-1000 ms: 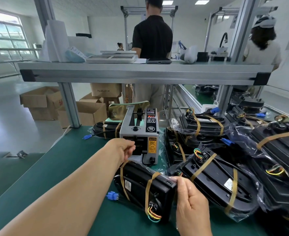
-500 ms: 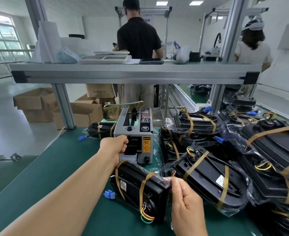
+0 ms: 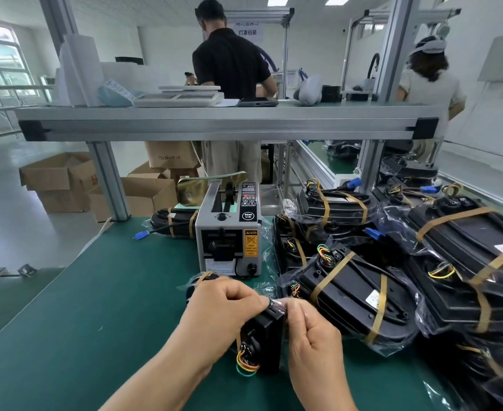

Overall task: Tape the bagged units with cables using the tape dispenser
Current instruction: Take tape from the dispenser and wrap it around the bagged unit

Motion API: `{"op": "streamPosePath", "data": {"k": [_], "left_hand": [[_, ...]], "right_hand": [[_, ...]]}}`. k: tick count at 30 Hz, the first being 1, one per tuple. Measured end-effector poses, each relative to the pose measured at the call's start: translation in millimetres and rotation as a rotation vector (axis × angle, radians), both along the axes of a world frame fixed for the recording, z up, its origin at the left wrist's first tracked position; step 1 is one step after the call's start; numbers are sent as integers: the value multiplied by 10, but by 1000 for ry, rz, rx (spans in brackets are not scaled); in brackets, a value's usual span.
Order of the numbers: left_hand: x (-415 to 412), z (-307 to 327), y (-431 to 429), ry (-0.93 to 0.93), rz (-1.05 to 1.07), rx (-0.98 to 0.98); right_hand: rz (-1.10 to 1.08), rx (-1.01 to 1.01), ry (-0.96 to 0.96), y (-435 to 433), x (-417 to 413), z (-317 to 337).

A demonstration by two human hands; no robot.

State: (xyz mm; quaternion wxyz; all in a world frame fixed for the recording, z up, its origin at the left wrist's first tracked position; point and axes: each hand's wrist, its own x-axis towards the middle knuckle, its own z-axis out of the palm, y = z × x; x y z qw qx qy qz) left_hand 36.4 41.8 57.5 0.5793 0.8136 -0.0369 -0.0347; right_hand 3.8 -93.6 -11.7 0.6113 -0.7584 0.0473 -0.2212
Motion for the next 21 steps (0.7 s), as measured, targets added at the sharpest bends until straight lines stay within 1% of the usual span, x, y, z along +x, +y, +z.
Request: {"op": "streamPosePath", "data": {"k": [9, 14, 21], "left_hand": [[-28, -116, -36, -78, -11, 107], [-16, -151, -41, -133, 20, 200], [37, -150, -24, -171, 6, 290]], "right_hand": [[2, -15, 17, 6, -1, -16], [7, -20, 0, 0, -6, -15], [11, -4, -1, 0, 5, -32]]}}
